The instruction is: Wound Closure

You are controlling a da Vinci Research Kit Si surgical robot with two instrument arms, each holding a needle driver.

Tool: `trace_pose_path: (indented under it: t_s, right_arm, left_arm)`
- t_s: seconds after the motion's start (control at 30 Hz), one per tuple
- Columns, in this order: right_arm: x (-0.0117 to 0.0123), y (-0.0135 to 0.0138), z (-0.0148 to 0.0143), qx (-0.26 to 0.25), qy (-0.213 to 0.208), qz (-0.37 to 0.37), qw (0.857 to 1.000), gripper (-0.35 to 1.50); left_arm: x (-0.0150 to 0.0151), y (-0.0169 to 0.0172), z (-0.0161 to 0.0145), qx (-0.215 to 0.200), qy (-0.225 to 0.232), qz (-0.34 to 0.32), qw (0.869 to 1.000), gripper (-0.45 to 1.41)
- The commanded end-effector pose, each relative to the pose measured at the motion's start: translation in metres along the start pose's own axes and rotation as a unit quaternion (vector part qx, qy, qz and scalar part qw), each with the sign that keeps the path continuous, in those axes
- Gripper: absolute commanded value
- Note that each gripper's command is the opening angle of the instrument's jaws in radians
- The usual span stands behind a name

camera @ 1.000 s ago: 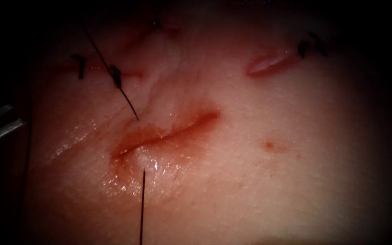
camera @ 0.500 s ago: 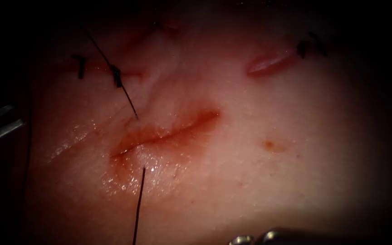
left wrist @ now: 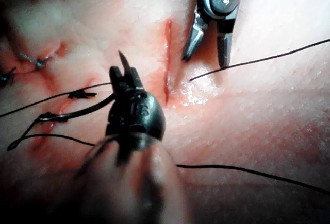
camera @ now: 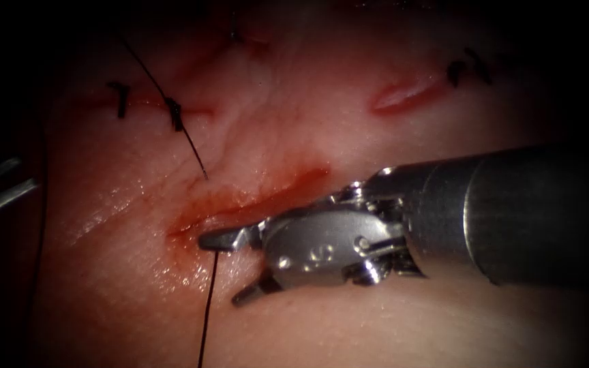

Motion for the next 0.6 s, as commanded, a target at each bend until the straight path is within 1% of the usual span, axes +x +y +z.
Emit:
trace_pose_path:
  t_s: [0.03, 0.1, 0.13, 0.17, 0.2, 0.23, 0.27, 0.3, 0.33, 0.47, 0.5, 0.53, 0.57, 0.6]
  right_arm:
    - [-0.001, 0.0004, 0.0023, 0.001, 0.004, -0.006, 1.0, 1.2]
    - [-0.0017, 0.0001, 0.0037, 0.002, 0.004, -0.014, 1.0, 1.2]
    - [-0.0018, -0.0001, 0.004, 0.004, 0.007, -0.013, 1.0, 1.13]
    - [-0.0018, -0.0004, 0.0042, 0.009, 0.011, -0.016, 1.0, 0.86]
    - [-0.0019, -0.0008, 0.0044, 0.022, 0.013, -0.019, 1.0, 0.31]
    - [-0.0019, -0.0011, 0.0044, 0.042, 0.012, -0.022, 0.999, -0.2]
    - [-0.0019, -0.0013, 0.0043, 0.06, 0.003, -0.023, 0.998, -0.35]
    - [-0.0019, -0.0013, 0.0043, 0.06, 0.003, -0.023, 0.998, -0.35]
    - [-0.0017, -0.0016, 0.004, 0.067, -0.015, -0.024, 0.997, -0.35]
    - [-0.0012, -0.0021, 0.0032, 0.069, -0.016, -0.025, 0.997, -0.35]
    - [-0.0001, -0.0028, 0.002, 0.073, -0.01, -0.019, 0.997, -0.35]
    - [0.0003, -0.0031, 0.0017, 0.074, -0.008, -0.018, 0.997, -0.35]
    - [0.0014, -0.0037, 0.0008, 0.079, -0.003, -0.015, 0.997, -0.35]
    - [0.002, -0.0041, 0.0004, 0.081, 0.001, -0.016, 0.997, -0.35]
  left_arm:
    - [-0.0001, 0.0, 0.0008, 0.0, 0.001, 0.0, 1.0, -0.45]
    - [-0.0001, 0.0, 0.0008, 0.0, 0.001, 0.0, 1.0, -0.45]
    - [-0.0001, 0.0, 0.0008, 0.0, 0.001, 0.0, 1.0, -0.45]
    - [-0.0001, 0.0, 0.0008, 0.0, 0.001, 0.0, 1.0, -0.45]
    - [-0.0001, 0.0, 0.0008, 0.0, 0.001, 0.0, 1.0, -0.45]
    - [-0.0001, 0.0, 0.0008, 0.0, 0.001, 0.0, 1.0, -0.45]
    - [-0.0001, 0.0, 0.0007, 0.0, 0.001, 0.0, 1.0, -0.45]
    - [-0.0001, 0.0, 0.0007, 0.0, 0.001, 0.0, 1.0, -0.45]
    - [-0.0001, 0.0, 0.0007, 0.0, 0.001, 0.0, 1.0, -0.45]
    - [-0.0001, 0.0, 0.0007, 0.0, 0.0, 0.0, 1.0, -0.45]
    - [-0.0001, 0.0, 0.0008, 0.0, 0.0, 0.0, 1.0, -0.45]
    - [-0.0001, 0.0, 0.0008, 0.0, 0.0, 0.0, 1.0, -0.45]
    - [-0.0001, 0.0, 0.0008, 0.0, 0.0, 0.0, 1.0, -0.45]
    - [-0.0001, 0.0, 0.0008, 0.001, 0.0, 0.0, 1.0, -0.45]
